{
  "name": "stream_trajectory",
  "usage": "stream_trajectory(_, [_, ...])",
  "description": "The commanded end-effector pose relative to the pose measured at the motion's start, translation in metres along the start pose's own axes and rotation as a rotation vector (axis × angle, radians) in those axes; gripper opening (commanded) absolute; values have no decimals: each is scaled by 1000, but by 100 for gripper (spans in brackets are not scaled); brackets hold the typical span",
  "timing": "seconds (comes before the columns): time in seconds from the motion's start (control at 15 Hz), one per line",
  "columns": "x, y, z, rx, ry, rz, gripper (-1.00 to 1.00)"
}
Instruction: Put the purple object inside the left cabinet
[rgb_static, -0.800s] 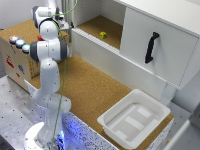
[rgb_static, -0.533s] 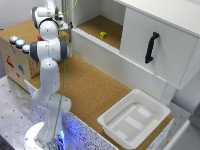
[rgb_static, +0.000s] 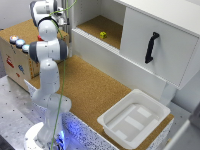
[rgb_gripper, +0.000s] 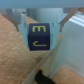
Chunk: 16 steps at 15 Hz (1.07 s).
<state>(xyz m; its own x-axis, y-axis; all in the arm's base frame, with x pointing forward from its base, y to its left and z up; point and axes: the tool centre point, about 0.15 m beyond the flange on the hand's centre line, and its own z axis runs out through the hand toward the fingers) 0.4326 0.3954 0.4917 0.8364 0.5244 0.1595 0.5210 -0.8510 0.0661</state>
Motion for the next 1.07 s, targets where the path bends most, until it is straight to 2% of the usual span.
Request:
stream_trajectory(0.0, [-9, 80, 5, 79, 72, 281, -100])
stream_trajectory(0.2, [-4, 133, 15, 89, 87, 479, -100])
stream_trajectory(0.47, [13, 154, 30, 59, 82, 685, -100])
stream_trajectory(0.6, [35, 145, 26, 53, 108, 685, -100])
stream_trajectory(0.73, [58, 142, 25, 35, 94, 680, -100])
stream_trajectory(0.87, [76, 151, 20, 64, 78, 675, -100])
stream_trajectory(1.0, [91, 157, 13, 27, 60, 689, -100])
